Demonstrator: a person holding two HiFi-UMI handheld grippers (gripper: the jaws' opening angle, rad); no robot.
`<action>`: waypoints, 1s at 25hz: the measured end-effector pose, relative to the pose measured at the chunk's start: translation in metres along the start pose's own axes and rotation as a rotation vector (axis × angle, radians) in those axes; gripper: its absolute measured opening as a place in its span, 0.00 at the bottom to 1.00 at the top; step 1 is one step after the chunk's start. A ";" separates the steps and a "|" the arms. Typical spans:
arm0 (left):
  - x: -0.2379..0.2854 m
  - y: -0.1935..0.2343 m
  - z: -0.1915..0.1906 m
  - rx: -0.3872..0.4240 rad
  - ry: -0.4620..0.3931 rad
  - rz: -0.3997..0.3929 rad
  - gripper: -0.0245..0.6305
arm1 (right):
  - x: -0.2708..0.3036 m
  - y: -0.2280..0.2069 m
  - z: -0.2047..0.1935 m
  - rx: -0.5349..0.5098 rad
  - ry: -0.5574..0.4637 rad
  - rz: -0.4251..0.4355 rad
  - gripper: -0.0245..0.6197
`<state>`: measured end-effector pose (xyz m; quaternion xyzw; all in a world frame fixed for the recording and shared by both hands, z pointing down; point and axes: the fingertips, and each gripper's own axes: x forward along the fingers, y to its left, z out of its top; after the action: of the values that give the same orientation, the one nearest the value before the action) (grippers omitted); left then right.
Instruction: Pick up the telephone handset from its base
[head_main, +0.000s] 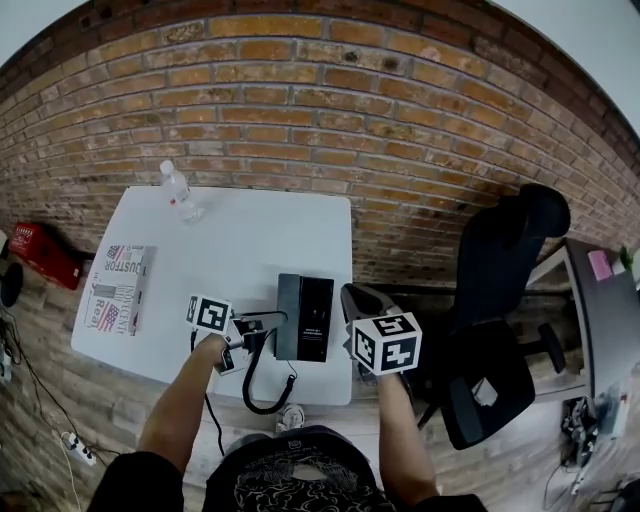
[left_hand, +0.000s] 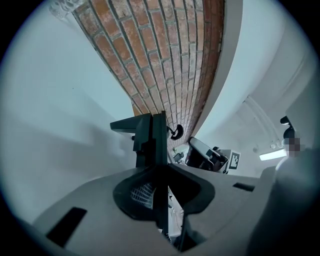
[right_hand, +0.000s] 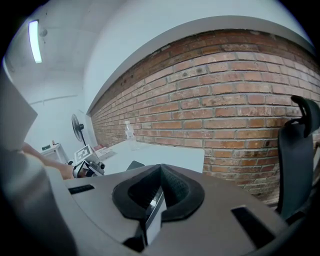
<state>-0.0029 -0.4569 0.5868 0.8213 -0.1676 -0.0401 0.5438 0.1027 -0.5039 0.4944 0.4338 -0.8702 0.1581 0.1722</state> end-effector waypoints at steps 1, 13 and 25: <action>-0.001 -0.001 0.001 -0.002 -0.011 -0.001 0.15 | -0.001 0.001 0.000 0.000 -0.001 0.001 0.04; -0.038 -0.049 0.017 0.022 -0.160 -0.036 0.15 | -0.026 0.033 0.005 -0.001 -0.029 -0.015 0.04; -0.100 -0.114 0.024 0.150 -0.283 -0.038 0.15 | -0.058 0.095 0.014 -0.022 -0.078 -0.027 0.04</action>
<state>-0.0766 -0.4060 0.4621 0.8488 -0.2296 -0.1530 0.4509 0.0565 -0.4148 0.4448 0.4495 -0.8720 0.1289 0.1449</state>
